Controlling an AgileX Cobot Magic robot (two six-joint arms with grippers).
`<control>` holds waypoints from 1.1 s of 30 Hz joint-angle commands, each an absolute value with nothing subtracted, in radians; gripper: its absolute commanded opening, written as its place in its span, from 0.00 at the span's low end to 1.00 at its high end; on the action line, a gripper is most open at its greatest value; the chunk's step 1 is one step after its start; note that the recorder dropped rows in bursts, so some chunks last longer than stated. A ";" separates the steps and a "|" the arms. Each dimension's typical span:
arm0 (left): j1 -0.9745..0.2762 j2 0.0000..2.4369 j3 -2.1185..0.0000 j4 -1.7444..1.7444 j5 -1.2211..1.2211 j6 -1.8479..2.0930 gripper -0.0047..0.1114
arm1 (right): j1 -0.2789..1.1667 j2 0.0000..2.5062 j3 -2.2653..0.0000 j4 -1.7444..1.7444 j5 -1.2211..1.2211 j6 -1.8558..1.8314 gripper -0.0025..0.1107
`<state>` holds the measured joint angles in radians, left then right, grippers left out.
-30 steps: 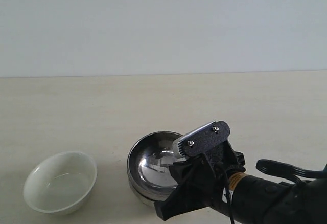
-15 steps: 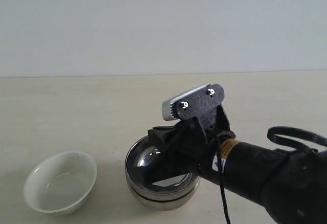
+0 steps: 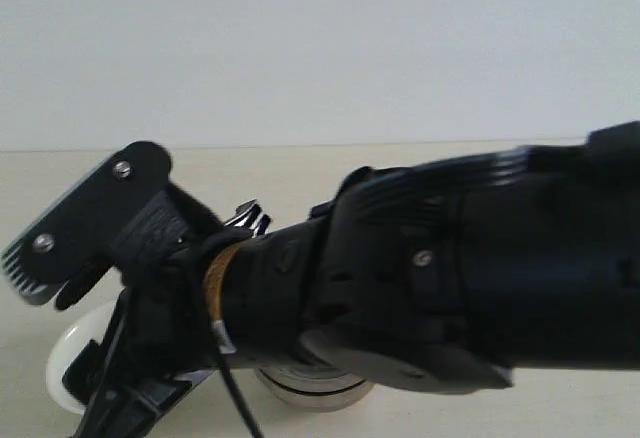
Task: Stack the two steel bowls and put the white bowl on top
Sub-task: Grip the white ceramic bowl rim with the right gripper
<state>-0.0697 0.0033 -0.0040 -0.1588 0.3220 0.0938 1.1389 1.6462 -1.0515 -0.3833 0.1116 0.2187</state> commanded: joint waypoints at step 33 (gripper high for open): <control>-0.067 0.000 0.000 -0.160 0.315 0.097 0.32 | 1.206 2.093 -1.490 -0.705 0.484 0.247 0.02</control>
<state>-0.0697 0.0033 -0.0040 -0.1588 0.3220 0.0938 1.2063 2.1478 -1.4843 -0.6186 0.4675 0.1693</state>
